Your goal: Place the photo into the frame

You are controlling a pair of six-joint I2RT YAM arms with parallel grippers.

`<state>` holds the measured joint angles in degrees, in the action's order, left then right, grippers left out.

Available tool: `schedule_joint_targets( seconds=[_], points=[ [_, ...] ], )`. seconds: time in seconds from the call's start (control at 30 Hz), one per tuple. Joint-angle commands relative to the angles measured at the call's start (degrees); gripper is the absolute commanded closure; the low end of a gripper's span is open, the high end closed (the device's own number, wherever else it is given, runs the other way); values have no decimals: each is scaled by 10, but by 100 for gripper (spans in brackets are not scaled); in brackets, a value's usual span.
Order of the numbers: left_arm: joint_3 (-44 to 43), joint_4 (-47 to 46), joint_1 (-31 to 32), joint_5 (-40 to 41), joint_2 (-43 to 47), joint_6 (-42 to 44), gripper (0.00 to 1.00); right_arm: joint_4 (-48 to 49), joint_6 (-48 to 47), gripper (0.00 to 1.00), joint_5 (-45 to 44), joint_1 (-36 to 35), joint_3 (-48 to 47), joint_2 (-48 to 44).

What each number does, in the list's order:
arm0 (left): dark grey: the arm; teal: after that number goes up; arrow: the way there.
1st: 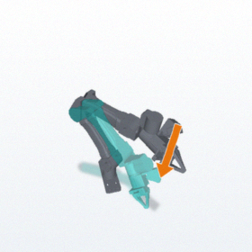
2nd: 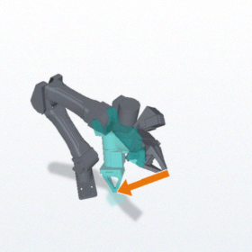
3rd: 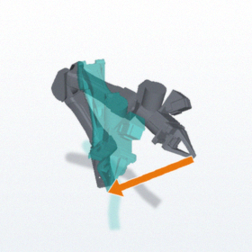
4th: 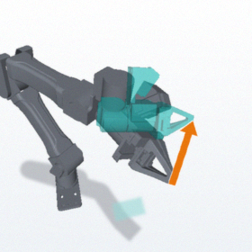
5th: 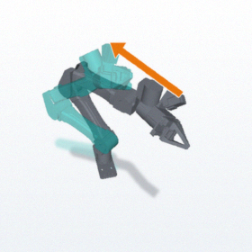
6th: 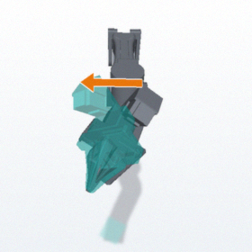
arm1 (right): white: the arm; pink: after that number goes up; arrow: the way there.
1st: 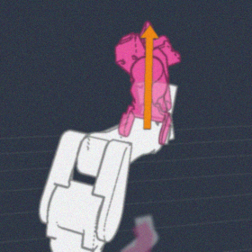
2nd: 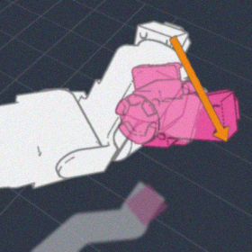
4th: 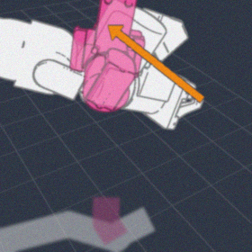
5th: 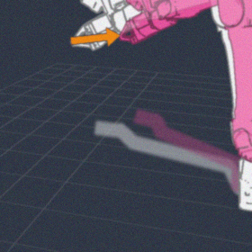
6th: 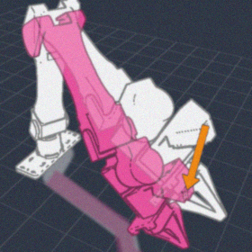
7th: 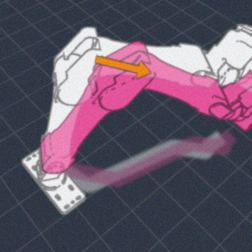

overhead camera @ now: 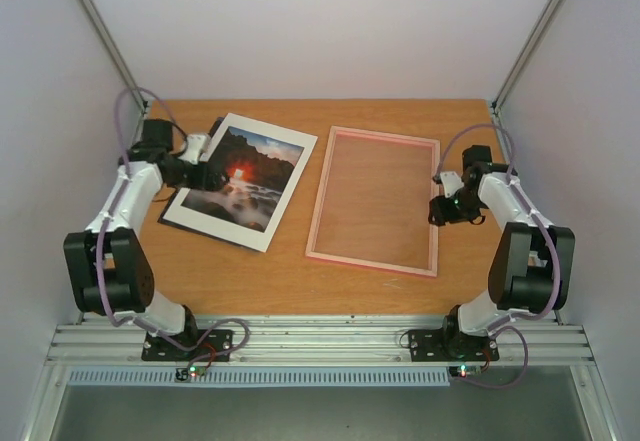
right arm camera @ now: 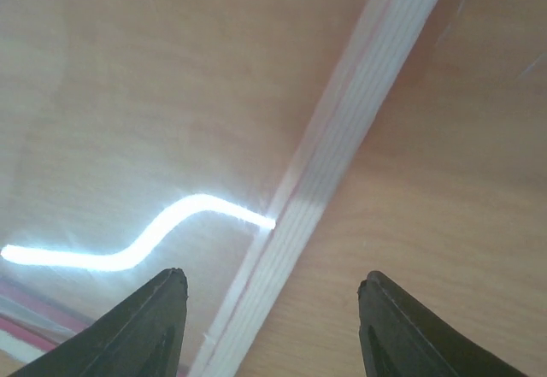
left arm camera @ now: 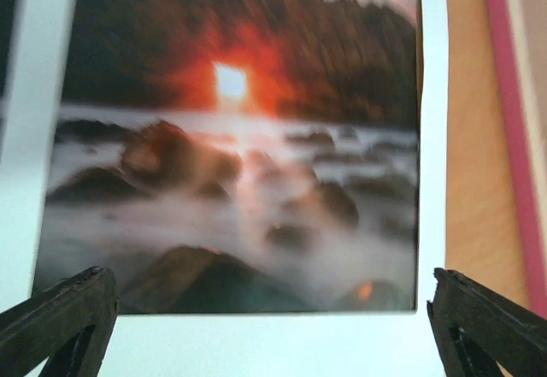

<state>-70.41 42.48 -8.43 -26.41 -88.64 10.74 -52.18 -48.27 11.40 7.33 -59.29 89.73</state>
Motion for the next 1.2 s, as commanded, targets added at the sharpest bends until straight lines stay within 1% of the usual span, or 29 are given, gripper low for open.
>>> schedule_joint_targets(
  seconds=[0.0,0.1,0.17,0.3,0.47,0.57,0.7,0.8,0.97,1.17],
  points=[
    [65,26,104,136,59,171,1,-6,37,44,57,-1,-46,-34],
    [143,-6,204,223,104,248,2,3,62,43,87,-1,-66,-39],
    [179,-29,259,261,129,268,2,6,76,42,98,-1,-75,-37],
    [218,-37,356,301,145,268,4,11,91,42,99,-2,-79,-29],
    [258,-43,441,323,150,256,10,18,111,42,99,-2,-73,-31],
    [292,-70,469,355,163,264,13,22,122,42,95,-2,-65,-36],
    [342,-120,479,383,178,298,17,27,123,42,88,-2,-51,-51],
    [379,-180,491,407,180,327,21,29,123,43,84,-2,-44,-59],
    [414,-272,504,428,157,355,28,28,120,43,75,-2,-41,-66],
    [439,-352,523,443,129,368,32,25,115,43,66,-2,-41,-69]
  ],
)
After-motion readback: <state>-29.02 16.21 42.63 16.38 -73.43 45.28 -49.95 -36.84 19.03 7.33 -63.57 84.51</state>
